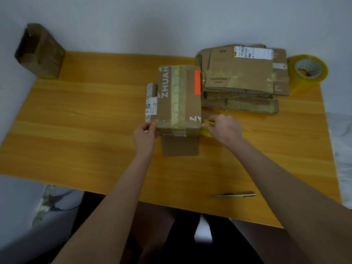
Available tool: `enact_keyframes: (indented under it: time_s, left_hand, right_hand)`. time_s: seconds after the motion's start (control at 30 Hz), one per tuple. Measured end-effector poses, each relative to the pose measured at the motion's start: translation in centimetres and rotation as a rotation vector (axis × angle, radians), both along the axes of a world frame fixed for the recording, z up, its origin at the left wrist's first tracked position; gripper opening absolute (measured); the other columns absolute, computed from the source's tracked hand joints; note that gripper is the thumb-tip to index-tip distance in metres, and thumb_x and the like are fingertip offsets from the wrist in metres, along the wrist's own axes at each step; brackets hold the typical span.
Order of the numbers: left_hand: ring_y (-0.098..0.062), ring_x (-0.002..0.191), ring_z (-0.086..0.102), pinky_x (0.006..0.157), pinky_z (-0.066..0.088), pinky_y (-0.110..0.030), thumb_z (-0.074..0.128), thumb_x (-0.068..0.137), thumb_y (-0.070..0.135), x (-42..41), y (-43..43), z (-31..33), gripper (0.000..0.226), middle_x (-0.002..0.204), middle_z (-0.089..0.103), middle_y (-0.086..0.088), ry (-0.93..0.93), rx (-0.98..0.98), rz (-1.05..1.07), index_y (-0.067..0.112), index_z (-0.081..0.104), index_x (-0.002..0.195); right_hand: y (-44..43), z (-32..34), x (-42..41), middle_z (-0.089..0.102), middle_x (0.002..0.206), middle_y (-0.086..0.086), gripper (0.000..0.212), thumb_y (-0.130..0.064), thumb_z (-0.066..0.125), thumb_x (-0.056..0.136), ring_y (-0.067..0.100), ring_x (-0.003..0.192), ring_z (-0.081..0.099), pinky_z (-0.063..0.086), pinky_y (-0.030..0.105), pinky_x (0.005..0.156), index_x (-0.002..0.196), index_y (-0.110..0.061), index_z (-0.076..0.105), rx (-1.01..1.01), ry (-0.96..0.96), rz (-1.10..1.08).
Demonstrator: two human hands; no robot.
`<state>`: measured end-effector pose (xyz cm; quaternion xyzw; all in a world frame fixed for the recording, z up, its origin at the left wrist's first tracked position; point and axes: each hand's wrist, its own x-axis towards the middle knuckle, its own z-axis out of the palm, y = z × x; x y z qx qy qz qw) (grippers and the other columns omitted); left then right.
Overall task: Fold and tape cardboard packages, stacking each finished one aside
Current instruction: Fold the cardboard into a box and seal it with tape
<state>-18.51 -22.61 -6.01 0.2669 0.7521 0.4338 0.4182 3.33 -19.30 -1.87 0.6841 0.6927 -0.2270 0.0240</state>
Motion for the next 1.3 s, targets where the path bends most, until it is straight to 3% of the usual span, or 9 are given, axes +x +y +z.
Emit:
enact_keyframes:
  time_s: [0.1,0.17,0.23,0.37,0.57,0.7,0.9,1.1,1.3]
  left_hand:
    - [-0.024,0.113,0.059,0.086,0.055,-0.033,0.065,0.090,0.019,-0.8,0.3,0.4,0.074,0.136,0.045,-0.010,0.122,-0.096,-0.024,0.021,0.022,0.151]
    - [-0.019,0.110,0.055,0.091,0.052,-0.036,0.061,0.090,0.012,-0.6,-0.4,0.9,0.059,0.134,0.045,-0.011,0.509,-0.005,-0.103,0.021,0.039,0.144]
    - [-0.019,0.101,0.054,0.084,0.053,-0.036,0.054,0.087,0.004,1.0,-1.5,1.8,0.037,0.119,0.054,-0.014,0.822,0.320,-0.248,0.014,0.062,0.122]
    - [-0.033,0.107,0.062,0.089,0.053,-0.041,0.050,0.082,-0.003,4.7,-1.7,0.7,0.034,0.113,0.067,-0.015,1.075,0.593,-0.684,0.004,0.069,0.109]
    - [-0.030,0.137,0.037,0.112,0.034,-0.047,0.051,0.083,-0.016,4.3,-1.8,-0.6,0.059,0.143,0.047,-0.006,1.025,0.268,-0.840,0.012,0.050,0.136]
    - [-0.021,0.144,0.024,0.119,0.016,-0.040,0.043,0.091,-0.009,4.7,-1.5,0.5,0.061,0.153,0.032,0.002,1.050,0.152,-0.883,0.021,0.039,0.143]
    - [-0.021,0.141,0.032,0.118,0.020,-0.038,0.041,0.092,-0.009,4.8,-1.5,0.9,0.057,0.150,0.038,0.001,1.057,0.163,-0.844,0.020,0.045,0.140]
    - [-0.023,0.133,0.043,0.111,0.034,-0.041,0.044,0.093,-0.006,5.3,-1.6,1.2,0.052,0.146,0.045,0.001,1.101,0.178,-0.811,0.021,0.051,0.136]
    - [-0.027,0.119,0.054,0.104,0.042,-0.041,0.048,0.091,-0.006,5.3,-1.1,1.7,0.042,0.133,0.058,-0.005,1.085,0.226,-0.786,0.014,0.061,0.126]
  right_hand:
    - [0.0,-0.3,0.1,0.069,0.109,0.008,0.044,-0.049,0.048,0.096,0.028,0.104,0.062,0.050,0.039,0.087,0.126,-0.021,0.061,0.010,0.013,-0.025]
    - [0.1,-0.4,0.1,0.069,0.108,0.008,0.043,-0.050,0.047,0.096,0.028,0.102,0.061,0.050,0.038,0.085,0.125,-0.022,0.061,0.010,0.022,-0.041]
    - [0.1,-0.4,0.0,0.069,0.107,0.008,0.043,-0.050,0.046,0.096,0.028,0.102,0.061,0.050,0.038,0.085,0.125,-0.022,0.062,0.008,0.017,-0.041]
    - [0.4,-0.3,-0.4,0.069,0.105,0.008,0.042,-0.050,0.046,0.097,0.028,0.100,0.062,0.049,0.037,0.082,0.124,-0.021,0.061,0.016,0.019,-0.019]
    - [-0.8,-1.2,1.4,0.054,0.130,0.007,0.039,-0.041,0.055,0.094,0.028,0.125,0.043,0.041,0.039,0.098,0.129,-0.024,0.056,-0.001,0.122,-0.019]
    - [-4.0,-1.2,3.6,0.049,0.115,0.003,0.039,-0.044,0.069,0.084,0.022,0.105,0.050,0.046,0.034,0.083,0.111,-0.020,0.054,0.136,0.102,-0.004]
    - [-9.2,-2.5,6.0,0.058,0.114,-0.001,0.054,-0.057,0.075,0.071,0.020,0.101,0.054,0.039,0.030,0.072,0.108,-0.024,0.054,-0.534,-0.072,0.401]
    - [-11.6,-5.3,7.4,0.058,0.116,0.002,0.035,-0.040,0.065,0.088,0.023,0.104,0.057,0.048,0.033,0.077,0.114,-0.020,0.057,-0.579,-0.289,0.535]
    - [-10.6,-6.2,7.4,0.064,0.111,0.002,0.022,-0.031,0.059,0.093,0.021,0.100,0.059,0.049,0.032,0.080,0.109,-0.018,0.065,-0.418,-0.038,0.297]
